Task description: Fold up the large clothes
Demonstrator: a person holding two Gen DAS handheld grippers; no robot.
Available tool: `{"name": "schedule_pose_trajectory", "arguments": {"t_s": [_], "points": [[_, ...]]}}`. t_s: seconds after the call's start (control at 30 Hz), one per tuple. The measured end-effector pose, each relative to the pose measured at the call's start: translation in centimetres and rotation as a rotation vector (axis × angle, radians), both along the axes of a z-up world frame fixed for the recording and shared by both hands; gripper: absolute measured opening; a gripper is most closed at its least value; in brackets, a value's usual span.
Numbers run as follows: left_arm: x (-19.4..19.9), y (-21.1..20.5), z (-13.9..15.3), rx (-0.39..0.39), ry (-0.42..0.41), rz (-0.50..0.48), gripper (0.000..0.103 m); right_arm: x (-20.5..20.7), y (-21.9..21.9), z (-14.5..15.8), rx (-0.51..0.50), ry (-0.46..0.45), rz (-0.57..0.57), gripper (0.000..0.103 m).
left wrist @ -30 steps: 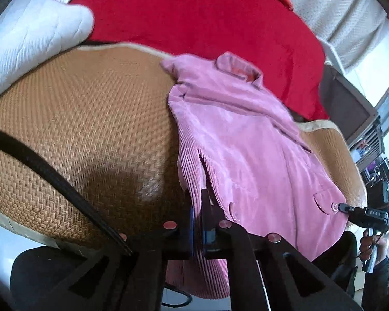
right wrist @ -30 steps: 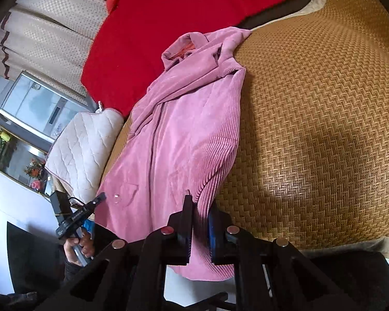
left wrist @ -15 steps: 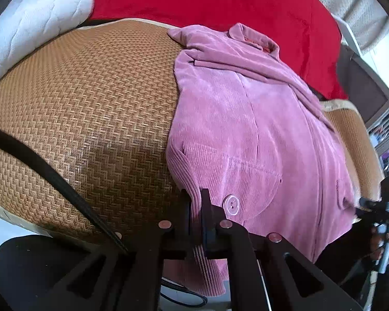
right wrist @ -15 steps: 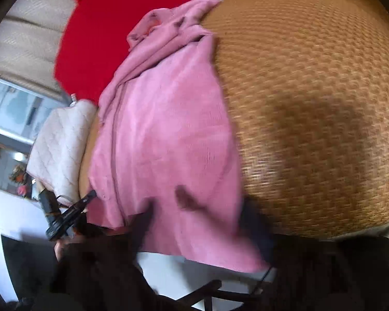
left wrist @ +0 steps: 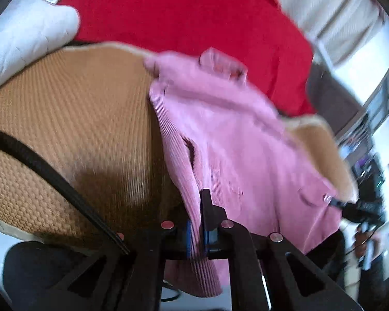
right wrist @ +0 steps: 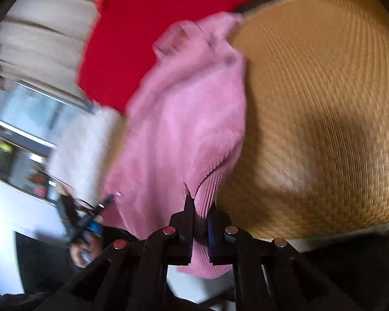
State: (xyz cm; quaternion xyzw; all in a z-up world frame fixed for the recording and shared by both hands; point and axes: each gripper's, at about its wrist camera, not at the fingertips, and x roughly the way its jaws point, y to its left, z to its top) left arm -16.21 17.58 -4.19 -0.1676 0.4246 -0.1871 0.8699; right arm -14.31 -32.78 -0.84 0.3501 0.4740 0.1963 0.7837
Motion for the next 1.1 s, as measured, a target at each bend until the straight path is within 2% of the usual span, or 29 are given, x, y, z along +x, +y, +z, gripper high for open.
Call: {"name": "schedule_pose_trajectory", "arguments": {"t_s": [0.07,0.17,0.23,0.33,0.4,0.5,0.57,0.67,0.93,1.1], "points": [[0.3,0.5,0.0,0.001,0.005,0.012,0.005,-0.4,-0.3,0.8,0.018,-0.024,-0.005,0.009],[0.9,0.3,-2.5,0.036,0.096,0.017,0.004,0.0,-0.5,-1.6,0.031,0.041,-0.009,0.009],[0.2,0.3,-2.2,0.021,0.08,0.024,0.004,-0.3,-0.5,-2.7,0.081,0.063,-0.022,0.009],[-0.2,0.4,-0.8,0.025,0.041,0.039,0.004,-0.7,-0.8,-1.3,0.089,0.008,-0.022,0.009],[-0.3,0.7,-1.2,0.033,0.059,0.042,0.004,-0.4,-1.0,-1.2,0.067,0.015,-0.019,0.009],[-0.4,0.3,-2.6,0.033,0.092,0.043,0.004,-0.8,-0.8,-3.1,0.068,0.07,-0.016,0.009],[-1.3,0.5,-2.8,0.027,0.101,0.045,0.004,-0.8,-0.7,-3.2,0.076,0.078,-0.016,0.009],[-1.7,0.5,-2.4,0.029,0.1,0.042,0.004,-0.9,-0.6,-2.4,0.07,0.066,-0.006,0.009],[-4.0,1.2,-1.2,0.019,0.09,0.037,0.004,-2.6,0.3,-3.0,0.077,0.084,0.012,0.009],[-4.8,2.1,0.7,-0.047,0.066,0.032,0.004,-4.0,0.1,-2.4,0.123,0.065,0.015,0.009]]}}
